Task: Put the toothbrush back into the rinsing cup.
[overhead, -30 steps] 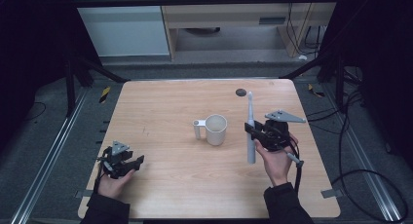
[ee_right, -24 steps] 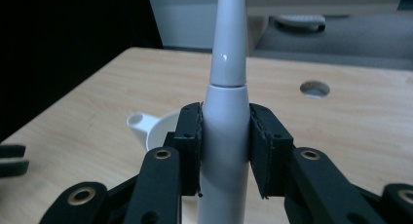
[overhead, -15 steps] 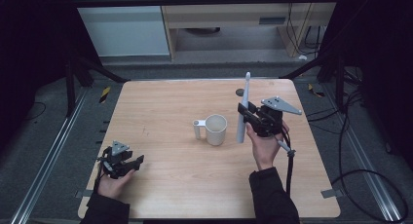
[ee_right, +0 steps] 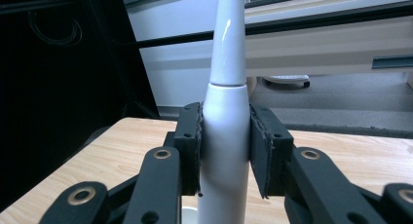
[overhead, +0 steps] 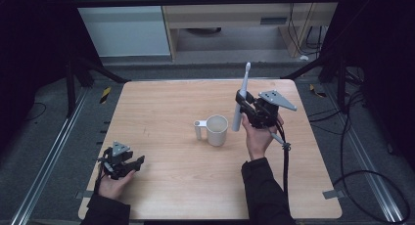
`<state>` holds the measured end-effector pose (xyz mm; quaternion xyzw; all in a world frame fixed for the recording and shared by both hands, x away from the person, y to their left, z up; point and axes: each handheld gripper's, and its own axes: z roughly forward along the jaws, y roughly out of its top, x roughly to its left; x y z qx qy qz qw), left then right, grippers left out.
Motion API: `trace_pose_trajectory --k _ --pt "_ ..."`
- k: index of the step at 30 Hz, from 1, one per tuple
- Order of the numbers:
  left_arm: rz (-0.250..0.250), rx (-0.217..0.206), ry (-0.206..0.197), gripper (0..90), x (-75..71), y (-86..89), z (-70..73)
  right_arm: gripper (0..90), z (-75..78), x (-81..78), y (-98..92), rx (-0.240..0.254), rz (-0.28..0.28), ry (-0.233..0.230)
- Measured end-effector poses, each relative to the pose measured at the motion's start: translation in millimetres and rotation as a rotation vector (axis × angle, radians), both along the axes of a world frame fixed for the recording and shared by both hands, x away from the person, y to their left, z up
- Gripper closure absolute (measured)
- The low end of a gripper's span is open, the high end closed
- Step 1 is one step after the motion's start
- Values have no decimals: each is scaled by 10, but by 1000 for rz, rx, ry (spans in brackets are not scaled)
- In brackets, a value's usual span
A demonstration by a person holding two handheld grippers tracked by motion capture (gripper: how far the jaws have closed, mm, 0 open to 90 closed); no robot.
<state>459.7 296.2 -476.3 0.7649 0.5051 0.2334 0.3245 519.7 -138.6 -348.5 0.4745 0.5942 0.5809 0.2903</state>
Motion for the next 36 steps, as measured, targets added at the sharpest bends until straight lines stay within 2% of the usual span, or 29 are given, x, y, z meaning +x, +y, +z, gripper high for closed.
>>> trace_pose_trajectory --k 17,36 --pt "-1 1 -4 472 0 0 1 677 10 194 184 28 25 -15" --pt "0 -2 -5 472 2 4 3 676 -261 391 448 16 68 49"
